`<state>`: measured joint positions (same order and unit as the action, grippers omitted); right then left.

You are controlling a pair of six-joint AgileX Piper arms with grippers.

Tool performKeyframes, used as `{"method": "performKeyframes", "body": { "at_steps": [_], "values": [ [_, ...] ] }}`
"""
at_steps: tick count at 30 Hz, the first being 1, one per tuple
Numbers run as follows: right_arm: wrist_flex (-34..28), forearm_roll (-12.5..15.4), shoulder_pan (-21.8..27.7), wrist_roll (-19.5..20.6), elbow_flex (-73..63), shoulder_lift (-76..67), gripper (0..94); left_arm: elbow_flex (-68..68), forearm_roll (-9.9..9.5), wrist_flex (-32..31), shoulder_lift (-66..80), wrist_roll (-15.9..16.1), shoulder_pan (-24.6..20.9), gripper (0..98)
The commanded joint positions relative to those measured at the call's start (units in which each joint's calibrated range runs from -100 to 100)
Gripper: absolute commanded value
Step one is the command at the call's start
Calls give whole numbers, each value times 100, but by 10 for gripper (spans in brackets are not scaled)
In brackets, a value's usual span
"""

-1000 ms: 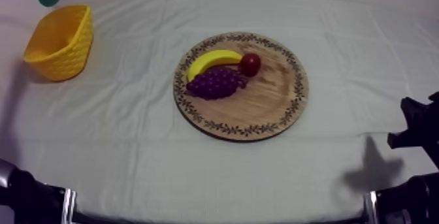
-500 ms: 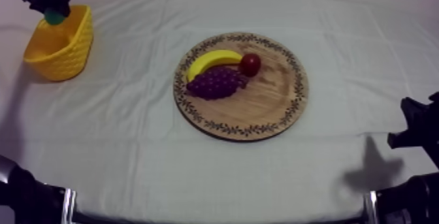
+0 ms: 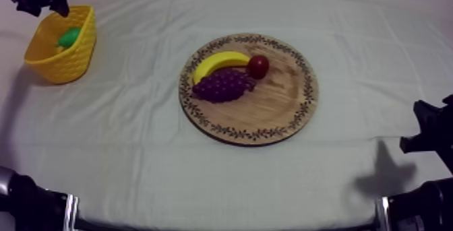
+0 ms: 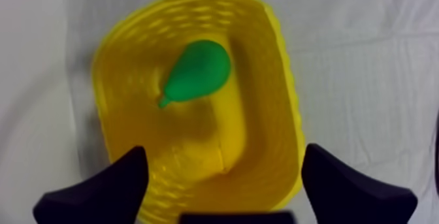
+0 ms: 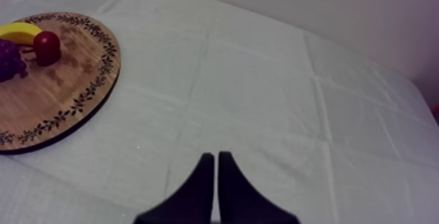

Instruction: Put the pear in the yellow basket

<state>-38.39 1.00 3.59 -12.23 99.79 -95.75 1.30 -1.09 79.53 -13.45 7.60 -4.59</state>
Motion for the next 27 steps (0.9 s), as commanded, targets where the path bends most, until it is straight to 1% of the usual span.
{"method": "performKeyframes", "body": {
  "at_steps": [1, 6, 18, 23, 27],
  "values": [
    [0, 0, 1, -10, -1, -1, 3, -232, -22, -132, 516, -60, 16, 878],
    [0, 0, 1, -10, -1, -1, 3, -643, -14, -332, 1575, -124, 58, 817],
    [0, 0, 1, -10, -1, -1, 3, -1424, 18, -378, 3869, -73, 327, 636],
    [0, 0, 1, -10, -1, -1, 3, -1872, 18, -402, 4680, -134, 470, 591],
    [0, 0, 1, -10, -1, -1, 3, -2376, 7, -606, 5366, -225, 613, 535]
  ]
}}
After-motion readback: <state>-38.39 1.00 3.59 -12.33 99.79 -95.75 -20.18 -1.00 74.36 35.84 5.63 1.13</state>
